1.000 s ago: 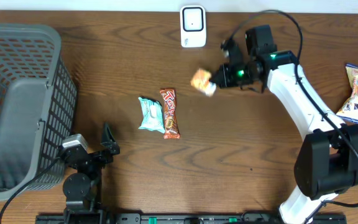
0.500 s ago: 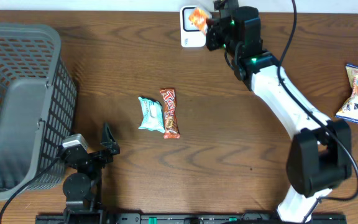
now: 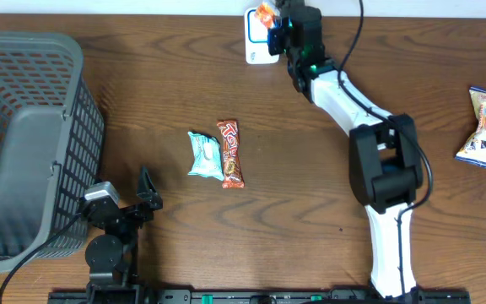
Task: Scan the item barcode
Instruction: 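Hold the orange box in front of the scanner, then carry the orange box right and release it on the table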
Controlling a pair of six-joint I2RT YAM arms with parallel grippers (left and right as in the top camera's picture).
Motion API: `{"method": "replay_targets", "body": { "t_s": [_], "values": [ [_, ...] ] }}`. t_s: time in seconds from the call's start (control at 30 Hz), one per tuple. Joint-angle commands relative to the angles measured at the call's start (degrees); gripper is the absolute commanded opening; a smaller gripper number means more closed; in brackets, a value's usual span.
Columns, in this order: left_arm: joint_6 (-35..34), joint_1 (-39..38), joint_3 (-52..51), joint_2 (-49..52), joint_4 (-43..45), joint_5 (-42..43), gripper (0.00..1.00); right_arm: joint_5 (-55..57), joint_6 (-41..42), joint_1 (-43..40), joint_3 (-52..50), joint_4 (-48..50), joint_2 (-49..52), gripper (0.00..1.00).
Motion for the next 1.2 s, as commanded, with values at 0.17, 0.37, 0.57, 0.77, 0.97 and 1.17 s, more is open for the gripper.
{"method": "replay_targets", "body": {
  "t_s": [0.17,0.37,0.57,0.77,0.97,1.17],
  "values": [
    [-0.31,0.15,-1.09,-0.07,-2.14,-0.57,0.98,7.48,-3.78,2.08,6.91,-2.49,5.09,0.01],
    [-0.31,0.15,-1.11,-0.07,-2.14,-0.57,0.98,10.45,-0.9,2.05,11.65,-11.65,2.64,0.01],
    [-0.31,0.15,-1.09,-0.07,-2.14,-0.57,0.98,26.64,-3.91,1.46,13.6,-27.67,-5.35,0.01],
    [-0.31,0.15,-1.11,-0.07,-2.14,-0.57,0.98,45.81,-3.89,-1.81,13.57,-43.89,-9.86,0.01],
    [-0.31,0.15,-1.09,-0.07,-2.14,-0.57,0.98,48.5,-0.57,-12.59,12.2,-57.18,-8.57,0.01],
    [-0.31,0.15,-1.09,-0.07,-2.14,-0.57,0.98,46.56,0.63,-23.96,4.46,-57.94,-7.74,0.02]
  ]
}}
